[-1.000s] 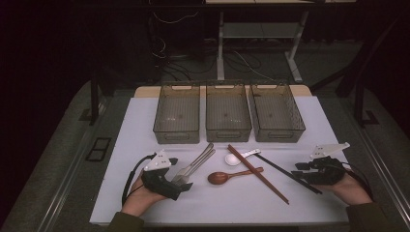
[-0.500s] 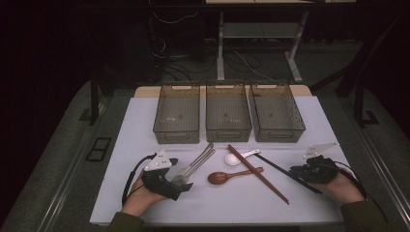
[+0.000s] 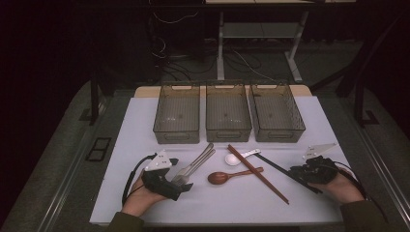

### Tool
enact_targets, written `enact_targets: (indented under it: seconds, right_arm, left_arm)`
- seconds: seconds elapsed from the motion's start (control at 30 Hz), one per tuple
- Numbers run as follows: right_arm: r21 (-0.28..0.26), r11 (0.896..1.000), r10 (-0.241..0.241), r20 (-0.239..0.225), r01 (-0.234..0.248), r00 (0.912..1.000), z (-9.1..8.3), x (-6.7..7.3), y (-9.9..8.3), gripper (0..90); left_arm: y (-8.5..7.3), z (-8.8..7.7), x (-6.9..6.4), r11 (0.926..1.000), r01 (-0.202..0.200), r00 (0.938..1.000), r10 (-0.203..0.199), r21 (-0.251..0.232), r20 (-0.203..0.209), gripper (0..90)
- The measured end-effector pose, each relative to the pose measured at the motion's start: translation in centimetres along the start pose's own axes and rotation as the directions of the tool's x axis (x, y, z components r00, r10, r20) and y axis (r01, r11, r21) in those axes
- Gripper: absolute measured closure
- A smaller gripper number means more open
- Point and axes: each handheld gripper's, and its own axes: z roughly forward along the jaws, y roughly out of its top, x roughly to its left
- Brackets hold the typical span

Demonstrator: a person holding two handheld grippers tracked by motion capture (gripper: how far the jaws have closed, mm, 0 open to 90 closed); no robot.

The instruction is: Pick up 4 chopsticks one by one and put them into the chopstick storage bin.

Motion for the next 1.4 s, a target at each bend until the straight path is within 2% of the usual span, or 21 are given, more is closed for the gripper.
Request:
enact_targets:
  seconds: [0.17,0.4,0.8,1.17,1.4]
  right_arm:
    - [0.017,1.0,-0.004,-0.005,0.004,1.0,0.3,0.0,-0.1,79.7]
    - [0.014,1.0,-0.007,-0.011,0.007,0.9999,0.4,-0.3,-0.1,84.3]
    - [0.013,1.0,-0.025,-0.024,0.025,0.9994,0.2,-0.4,-0.2,85.4]
    - [0.003,1.0,-0.015,-0.038,0.015,0.9991,-0.9,-0.5,-0.8,85.6]
    - [-0.03,1.0,0.001,-0.05,-0.002,0.9987,-1.9,-0.9,-1.4,85.6]
  left_arm:
    - [0.0,0.0,0.0,1.0,0.001,1.0,-0.001,-0.001,0.001,0.0]
    - [0.0,0.0,0.0,1.0,-0.003,1.0,0.003,0.003,0.004,0.0]
    - [0.0,0.0,0.1,1.0,-0.002,1.0,0.002,0.004,0.005,0.0]
    - [-0.1,0.0,0.1,1.0,0.003,1.0,-0.003,-0.001,0.004,0.0]
    - [-0.1,0.0,0.1,1.0,0.003,1.0,-0.003,-0.001,0.004,0.0]
